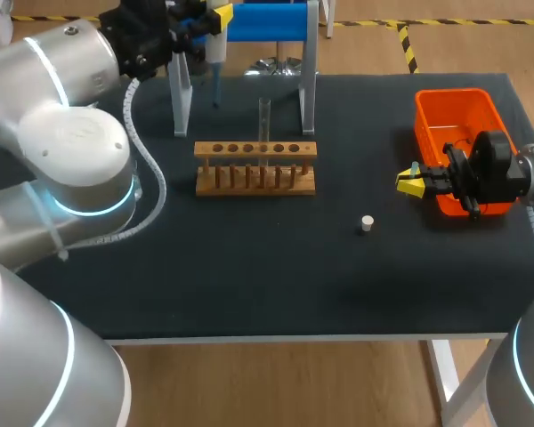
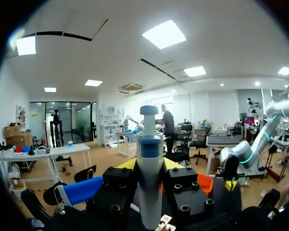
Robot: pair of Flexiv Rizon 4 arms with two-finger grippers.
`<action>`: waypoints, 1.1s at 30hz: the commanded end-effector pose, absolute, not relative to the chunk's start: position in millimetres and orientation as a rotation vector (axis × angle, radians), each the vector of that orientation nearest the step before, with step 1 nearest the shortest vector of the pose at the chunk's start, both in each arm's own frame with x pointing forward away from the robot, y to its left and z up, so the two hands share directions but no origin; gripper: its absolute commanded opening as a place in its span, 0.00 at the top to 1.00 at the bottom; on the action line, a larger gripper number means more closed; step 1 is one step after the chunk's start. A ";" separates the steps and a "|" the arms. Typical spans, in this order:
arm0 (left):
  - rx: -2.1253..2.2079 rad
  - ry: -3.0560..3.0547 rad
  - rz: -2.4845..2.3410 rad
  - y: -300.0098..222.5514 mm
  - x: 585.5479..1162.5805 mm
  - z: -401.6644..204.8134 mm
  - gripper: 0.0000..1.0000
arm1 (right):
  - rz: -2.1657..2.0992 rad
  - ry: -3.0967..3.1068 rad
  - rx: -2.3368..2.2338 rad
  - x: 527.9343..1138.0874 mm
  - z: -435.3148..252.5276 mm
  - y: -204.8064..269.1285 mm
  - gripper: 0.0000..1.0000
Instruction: Invert the test tube, pick up the pipette, mount the tip to pipette, aspirate from beaker and dispense into the tube, eject the tip, return the pipette, and cap with the stopper.
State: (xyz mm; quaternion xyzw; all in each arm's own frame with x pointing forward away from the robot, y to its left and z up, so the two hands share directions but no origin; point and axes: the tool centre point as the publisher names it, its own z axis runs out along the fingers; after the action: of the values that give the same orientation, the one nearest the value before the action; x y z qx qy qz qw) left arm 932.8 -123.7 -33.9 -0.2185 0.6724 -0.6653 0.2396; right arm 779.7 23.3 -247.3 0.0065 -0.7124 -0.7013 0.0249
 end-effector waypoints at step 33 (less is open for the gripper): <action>-0.144 2.048 -2.163 -182.3 851.7 -6.5 1.00 | -2.169 -2.205 0.020 779.1 -247.1 23.1 1.00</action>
State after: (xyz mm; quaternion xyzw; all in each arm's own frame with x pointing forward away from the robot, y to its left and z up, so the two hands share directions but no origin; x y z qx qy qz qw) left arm 850.9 -179.9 -10.4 -0.0470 0.6816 -0.7258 0.0800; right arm 779.7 23.3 -247.2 0.0064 -0.7124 -0.7013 0.0248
